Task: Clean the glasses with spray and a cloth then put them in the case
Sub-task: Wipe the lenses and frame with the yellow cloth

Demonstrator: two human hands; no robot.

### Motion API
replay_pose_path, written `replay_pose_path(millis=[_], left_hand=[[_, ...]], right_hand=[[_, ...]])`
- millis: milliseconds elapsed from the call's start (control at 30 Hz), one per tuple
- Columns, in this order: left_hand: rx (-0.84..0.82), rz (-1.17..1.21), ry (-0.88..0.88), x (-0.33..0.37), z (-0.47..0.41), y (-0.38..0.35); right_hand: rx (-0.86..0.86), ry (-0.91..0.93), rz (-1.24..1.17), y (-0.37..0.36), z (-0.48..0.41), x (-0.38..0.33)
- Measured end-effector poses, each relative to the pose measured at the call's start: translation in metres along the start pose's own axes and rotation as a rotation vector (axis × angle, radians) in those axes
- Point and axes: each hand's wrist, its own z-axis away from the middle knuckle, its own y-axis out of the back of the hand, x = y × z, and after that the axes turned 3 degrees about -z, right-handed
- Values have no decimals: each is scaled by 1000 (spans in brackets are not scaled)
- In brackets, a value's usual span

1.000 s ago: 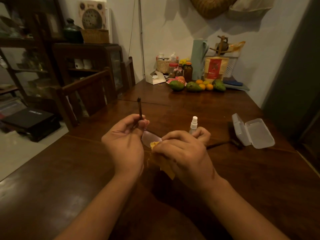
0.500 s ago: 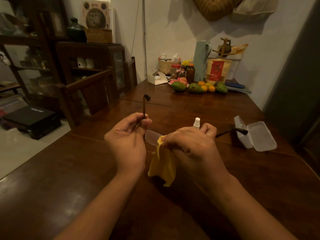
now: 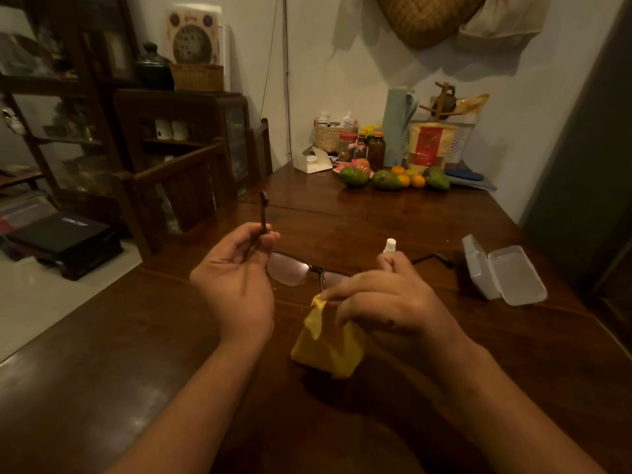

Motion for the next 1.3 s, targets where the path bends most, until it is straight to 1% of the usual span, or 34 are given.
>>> replay_pose_path(millis=[133, 233, 333, 400, 500, 600, 800, 900, 1000, 1233, 1300], left_hand=[[22, 18, 35, -1, -3, 1], [20, 37, 77, 0, -2, 0], [32, 88, 173, -1, 0, -2], [34, 123, 241, -3, 1, -3], [37, 145, 303, -6, 0, -3], [46, 148, 309, -6, -3, -2], [57, 61, 223, -5, -4, 0], [76, 26, 204, -4, -6, -1], [104, 20, 193, -5, -9, 1], [112, 31, 178, -8, -10, 1], [104, 38, 188, -9, -10, 0]], right_hand=[[72, -22, 190, 1, 4, 5], [100, -125, 279, -4, 4, 4], [85, -241, 288, -10, 5, 3], [39, -262, 255, -14, 9, 3], [-45, -224, 177, -17, 16, 4], [-122, -145, 96, -18, 20, 7], [-145, -75, 8, -11, 23, 15], [-157, -87, -34, -6, 26, 20], [-126, -84, -30, -1, 28, 24], [62, -46, 65, -6, 28, 29], [47, -49, 67, -6, 30, 29]])
